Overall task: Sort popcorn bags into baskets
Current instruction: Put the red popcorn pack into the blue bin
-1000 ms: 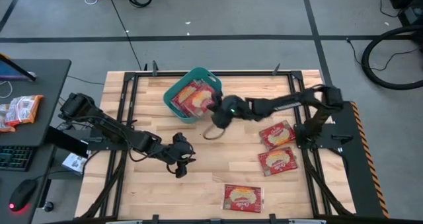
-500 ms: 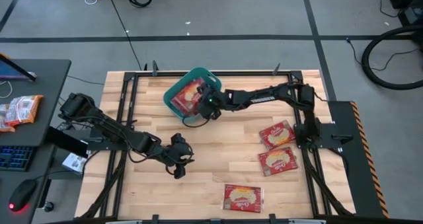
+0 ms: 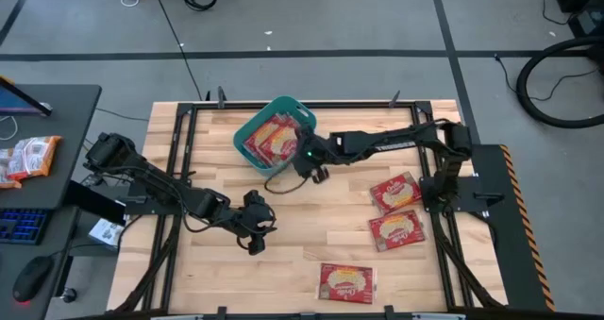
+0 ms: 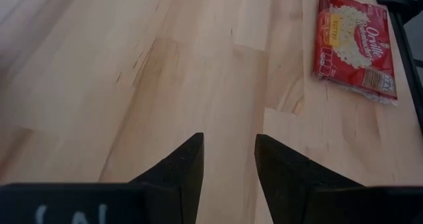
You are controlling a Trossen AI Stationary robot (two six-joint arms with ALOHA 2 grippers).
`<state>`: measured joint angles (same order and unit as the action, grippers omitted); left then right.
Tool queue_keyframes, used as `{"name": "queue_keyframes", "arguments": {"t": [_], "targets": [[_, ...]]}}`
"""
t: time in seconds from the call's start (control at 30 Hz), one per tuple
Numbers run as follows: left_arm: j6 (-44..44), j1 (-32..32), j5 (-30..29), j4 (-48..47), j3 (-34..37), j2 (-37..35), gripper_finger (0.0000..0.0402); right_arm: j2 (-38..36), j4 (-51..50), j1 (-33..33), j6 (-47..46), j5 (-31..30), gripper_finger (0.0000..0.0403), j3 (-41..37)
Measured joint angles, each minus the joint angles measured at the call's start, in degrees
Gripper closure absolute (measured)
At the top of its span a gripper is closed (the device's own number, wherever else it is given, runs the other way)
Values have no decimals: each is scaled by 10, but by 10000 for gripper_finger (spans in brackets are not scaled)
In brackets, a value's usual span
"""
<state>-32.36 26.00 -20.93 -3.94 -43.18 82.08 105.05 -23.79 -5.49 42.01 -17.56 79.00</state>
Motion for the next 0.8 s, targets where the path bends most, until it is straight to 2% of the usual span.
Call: {"name": "queue_keyframes", "arguments": {"t": [0.2, 0.37, 0.5, 0.6, 0.8], "targets": [[0, 0, 4, -11, 0, 0, 260, -36, -150, 59, -147, 85, 296, 0], [0, 0, 4, -13, 0, 0, 260, -36, -233, 115, -229, 116, 296, -17], [-3, 0, 4, -22, 0, 0, 260, -35, -237, 168, -268, 145, 296, -49], [-4, 0, 4, -24, 0, 0, 260, -35, -226, 212, -288, 190, 296, -69], [-5, -1, 3, -24, 0, 0, 260, -35, -95, 304, -310, 237, 296, -110]]}}
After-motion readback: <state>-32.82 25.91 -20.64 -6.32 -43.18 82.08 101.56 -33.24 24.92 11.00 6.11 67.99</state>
